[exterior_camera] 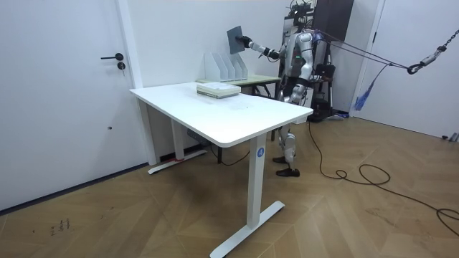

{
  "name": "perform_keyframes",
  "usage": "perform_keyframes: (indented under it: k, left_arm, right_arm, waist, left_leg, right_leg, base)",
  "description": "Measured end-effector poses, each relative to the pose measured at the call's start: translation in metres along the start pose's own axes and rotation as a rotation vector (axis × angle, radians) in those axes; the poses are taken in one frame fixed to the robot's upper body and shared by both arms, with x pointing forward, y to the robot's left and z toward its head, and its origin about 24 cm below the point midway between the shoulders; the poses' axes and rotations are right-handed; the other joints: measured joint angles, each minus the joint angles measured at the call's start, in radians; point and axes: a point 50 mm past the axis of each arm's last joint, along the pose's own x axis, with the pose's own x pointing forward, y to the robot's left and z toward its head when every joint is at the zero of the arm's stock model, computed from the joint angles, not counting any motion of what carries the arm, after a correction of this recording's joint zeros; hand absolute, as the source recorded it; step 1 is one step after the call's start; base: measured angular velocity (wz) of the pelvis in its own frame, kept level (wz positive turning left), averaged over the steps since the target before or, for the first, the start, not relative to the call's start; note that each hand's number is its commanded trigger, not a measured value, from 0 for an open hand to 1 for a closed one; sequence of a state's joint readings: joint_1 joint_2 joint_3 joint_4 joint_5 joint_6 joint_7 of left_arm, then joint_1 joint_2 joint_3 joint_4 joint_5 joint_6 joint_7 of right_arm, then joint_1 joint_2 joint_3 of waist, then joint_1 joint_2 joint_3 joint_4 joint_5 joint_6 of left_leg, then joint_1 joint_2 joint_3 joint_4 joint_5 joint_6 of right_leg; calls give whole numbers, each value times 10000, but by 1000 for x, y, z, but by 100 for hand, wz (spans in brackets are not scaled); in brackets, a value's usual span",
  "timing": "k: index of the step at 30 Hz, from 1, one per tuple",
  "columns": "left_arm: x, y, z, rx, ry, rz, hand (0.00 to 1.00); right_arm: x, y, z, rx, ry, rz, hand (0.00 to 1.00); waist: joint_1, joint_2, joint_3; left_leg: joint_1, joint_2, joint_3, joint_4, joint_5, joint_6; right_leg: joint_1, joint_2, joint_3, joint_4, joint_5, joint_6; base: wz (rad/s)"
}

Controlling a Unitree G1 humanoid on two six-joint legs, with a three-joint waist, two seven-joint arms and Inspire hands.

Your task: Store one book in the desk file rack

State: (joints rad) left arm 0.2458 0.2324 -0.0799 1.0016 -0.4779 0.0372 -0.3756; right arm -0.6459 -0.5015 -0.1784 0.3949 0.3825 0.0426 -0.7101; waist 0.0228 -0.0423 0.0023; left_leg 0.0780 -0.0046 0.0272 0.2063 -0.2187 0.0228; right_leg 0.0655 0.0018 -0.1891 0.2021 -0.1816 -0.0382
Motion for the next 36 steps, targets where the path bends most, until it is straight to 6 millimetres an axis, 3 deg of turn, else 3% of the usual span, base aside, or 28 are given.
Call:
perform_keyframes:
  k: [23,36]
  left_arm:
    - [-1,2,-2,-80,27,44,0]
    - [-4,7,-2,-461,73,164,0]
  right_arm:
    - [6,-14,-35,-2138,679,-174,100]
    - [6,-21,-58,-2719,1648,505,100]
  waist:
    - [110,43,-103]
    - [148,-61,-62]
  left_leg:
    - [40,-8,-40,-8,6,-4]
    - [20,-17,-35,-7,10,1]
  right_leg:
    - [49,-20,-78,1,-1,0]
    - [66,-19,-85,-17,0,1]
  base:
    - [0]
    - [0]
